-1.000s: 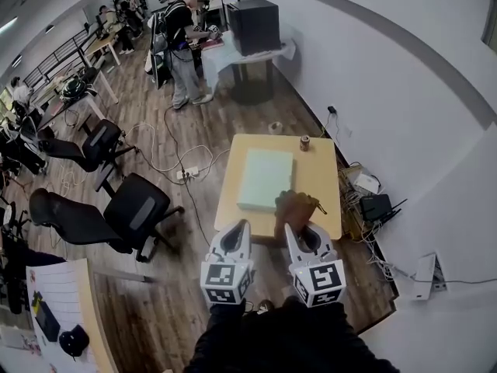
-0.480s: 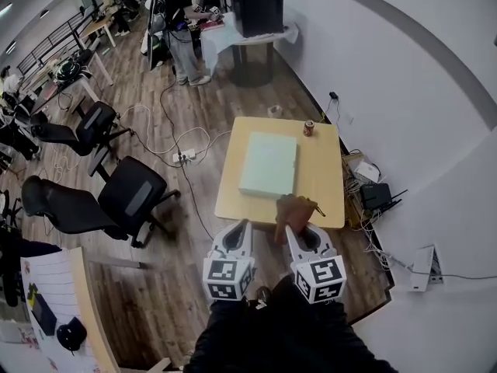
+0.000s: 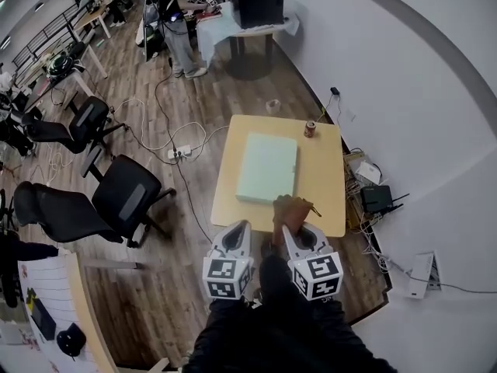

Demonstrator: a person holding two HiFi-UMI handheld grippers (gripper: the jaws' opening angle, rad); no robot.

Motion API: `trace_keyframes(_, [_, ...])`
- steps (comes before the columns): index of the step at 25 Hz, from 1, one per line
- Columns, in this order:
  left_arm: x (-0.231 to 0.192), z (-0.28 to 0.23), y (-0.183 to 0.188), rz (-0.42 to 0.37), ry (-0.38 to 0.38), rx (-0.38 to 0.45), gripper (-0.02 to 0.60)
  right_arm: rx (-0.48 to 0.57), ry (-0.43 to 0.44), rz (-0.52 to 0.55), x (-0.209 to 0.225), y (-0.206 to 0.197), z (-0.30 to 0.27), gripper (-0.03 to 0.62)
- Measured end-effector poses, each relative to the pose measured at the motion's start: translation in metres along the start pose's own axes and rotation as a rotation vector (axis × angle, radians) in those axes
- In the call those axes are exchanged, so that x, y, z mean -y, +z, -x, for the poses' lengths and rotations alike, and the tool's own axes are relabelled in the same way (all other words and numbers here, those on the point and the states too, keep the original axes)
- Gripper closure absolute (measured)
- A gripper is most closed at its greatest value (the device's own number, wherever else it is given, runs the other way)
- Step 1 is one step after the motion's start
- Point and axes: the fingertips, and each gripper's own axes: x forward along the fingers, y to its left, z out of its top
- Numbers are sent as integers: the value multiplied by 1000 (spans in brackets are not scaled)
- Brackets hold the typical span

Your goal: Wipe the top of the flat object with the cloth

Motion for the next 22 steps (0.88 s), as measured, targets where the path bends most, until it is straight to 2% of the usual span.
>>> trace_keyframes(12, [-52, -144, 56, -34, 28, -69, 546, -17, 33, -55, 95, 49, -128, 519])
trace_keyframes(22, [-92, -246, 36, -11, 75, -190, 546, -89, 59, -98, 165, 30, -206, 520])
